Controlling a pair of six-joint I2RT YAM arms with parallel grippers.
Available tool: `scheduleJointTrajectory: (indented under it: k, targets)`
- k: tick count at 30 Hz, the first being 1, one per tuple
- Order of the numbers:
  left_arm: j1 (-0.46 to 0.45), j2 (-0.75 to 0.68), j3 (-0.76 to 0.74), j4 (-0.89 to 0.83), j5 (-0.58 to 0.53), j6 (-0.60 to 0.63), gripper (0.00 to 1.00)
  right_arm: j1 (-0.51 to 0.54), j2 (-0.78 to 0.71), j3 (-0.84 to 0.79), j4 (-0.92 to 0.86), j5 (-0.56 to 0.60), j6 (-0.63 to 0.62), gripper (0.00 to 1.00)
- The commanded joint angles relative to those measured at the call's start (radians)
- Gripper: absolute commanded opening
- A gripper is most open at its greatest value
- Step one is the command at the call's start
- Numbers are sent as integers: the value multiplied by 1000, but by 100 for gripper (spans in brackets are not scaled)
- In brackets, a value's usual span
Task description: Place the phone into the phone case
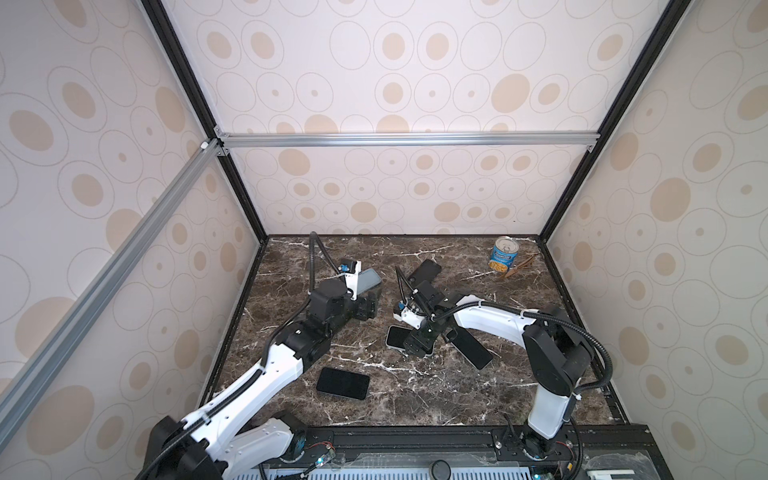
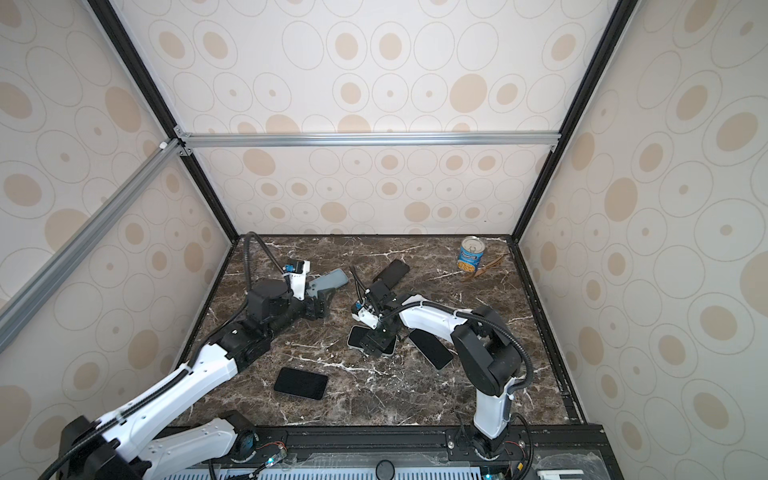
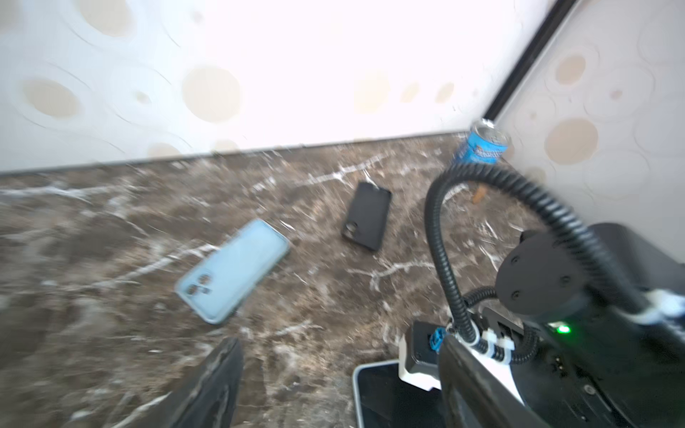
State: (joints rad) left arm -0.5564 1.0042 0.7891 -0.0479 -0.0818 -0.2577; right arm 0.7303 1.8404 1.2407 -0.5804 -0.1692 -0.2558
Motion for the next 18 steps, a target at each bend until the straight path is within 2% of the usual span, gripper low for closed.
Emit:
scheduleJointTrajectory:
  k: [1,6,11,18]
  targets:
    - [12,-76,-63,-57,-164,137,88,3,29,35,-54,15,-132,99]
    - [16,-164,-133,-24,-227,164,93,3,66,70,-98,45,-202,99]
    - [20,-152,-139,-5,-180,161,93,5,124,127,-164,63,-221,99]
    - [28,-125,-131,-20,-171,177,94,5,179,150,-185,53,-216,99]
